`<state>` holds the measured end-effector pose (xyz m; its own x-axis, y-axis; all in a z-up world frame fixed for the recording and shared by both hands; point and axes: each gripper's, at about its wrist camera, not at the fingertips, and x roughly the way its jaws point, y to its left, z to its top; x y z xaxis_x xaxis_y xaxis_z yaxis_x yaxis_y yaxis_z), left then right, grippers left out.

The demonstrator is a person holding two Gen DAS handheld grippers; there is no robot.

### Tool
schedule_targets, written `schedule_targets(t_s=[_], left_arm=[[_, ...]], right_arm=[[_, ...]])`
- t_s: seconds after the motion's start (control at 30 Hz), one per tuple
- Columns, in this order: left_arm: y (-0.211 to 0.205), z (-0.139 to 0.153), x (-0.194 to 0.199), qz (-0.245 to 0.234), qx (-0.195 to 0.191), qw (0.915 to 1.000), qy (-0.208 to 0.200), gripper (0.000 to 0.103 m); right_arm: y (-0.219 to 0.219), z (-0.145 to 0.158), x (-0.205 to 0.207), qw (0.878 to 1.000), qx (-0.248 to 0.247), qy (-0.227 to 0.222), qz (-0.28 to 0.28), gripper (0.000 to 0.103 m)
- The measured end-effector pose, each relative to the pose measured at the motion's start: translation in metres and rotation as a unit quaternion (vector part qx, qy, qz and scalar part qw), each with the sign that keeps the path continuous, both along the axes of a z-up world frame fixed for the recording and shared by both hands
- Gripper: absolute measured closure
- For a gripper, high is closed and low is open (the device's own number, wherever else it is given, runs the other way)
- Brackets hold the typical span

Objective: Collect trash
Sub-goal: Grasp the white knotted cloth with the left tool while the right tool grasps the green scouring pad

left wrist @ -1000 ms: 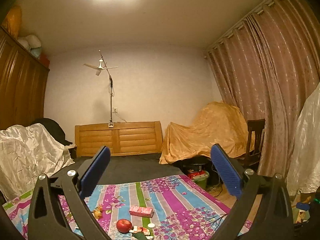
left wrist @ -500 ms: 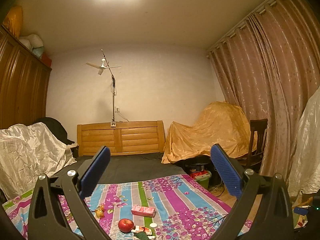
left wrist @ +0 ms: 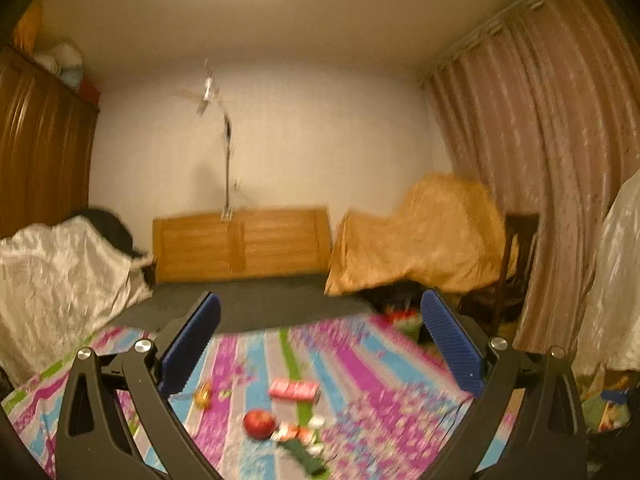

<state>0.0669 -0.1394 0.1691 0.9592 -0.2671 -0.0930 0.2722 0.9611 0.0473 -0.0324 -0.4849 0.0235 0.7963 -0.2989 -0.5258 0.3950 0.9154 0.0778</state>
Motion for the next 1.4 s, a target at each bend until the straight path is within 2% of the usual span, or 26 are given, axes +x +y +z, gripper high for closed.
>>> schedule_targets(t_s=[0.17,0.33,0.47,0.6,0.8,0.93,1.03,1.17,1.27,1.4], left_arm=[[0.057,-0.053,0.038,0.038,-0.003,0.9941,0.101,0.006],[0.117,-0.117,0.052,0.074,-0.029,0.9747,0.209,0.006],[0.142,-0.156,0.043,0.101,-0.017,0.9635,0.247,0.006],[0.156,-0.191,0.026,0.104,-0.004,0.9517,0.289,0.006],[0.172,-0.22,0.018,0.125,0.003,0.9379,0.324,0.006],[0.179,-0.222,0.022,0.141,0.006,0.9356,0.323,0.006],[0.184,-0.223,0.026,0.153,0.013,0.935,0.32,0.006],[0.19,-0.229,0.034,0.168,0.014,0.9294,0.328,0.006],[0.194,-0.235,0.04,0.173,0.011,0.9229,0.344,0.006],[0.199,-0.242,0.044,0.162,0.001,0.9183,0.361,0.006]], right_arm=[[0.007,-0.021,0.014,0.999,0.022,0.017,0.017,0.017],[0.032,-0.048,0.04,0.996,0.049,0.043,0.059,0.017],[0.066,-0.067,0.063,0.991,0.056,0.065,0.102,0.017],[0.099,-0.078,0.081,0.985,0.054,0.08,0.142,0.017],[0.128,-0.089,0.103,0.975,0.076,0.094,0.188,0.015],[0.137,-0.098,0.118,0.969,0.105,0.108,0.194,0.015],[0.137,-0.107,0.127,0.962,0.144,0.117,0.198,0.015],[0.149,-0.116,0.135,0.953,0.167,0.13,0.216,0.015],[0.158,-0.114,0.137,0.954,0.155,0.124,0.226,0.015],[0.166,-0.113,0.146,0.953,0.151,0.123,0.231,0.015]])
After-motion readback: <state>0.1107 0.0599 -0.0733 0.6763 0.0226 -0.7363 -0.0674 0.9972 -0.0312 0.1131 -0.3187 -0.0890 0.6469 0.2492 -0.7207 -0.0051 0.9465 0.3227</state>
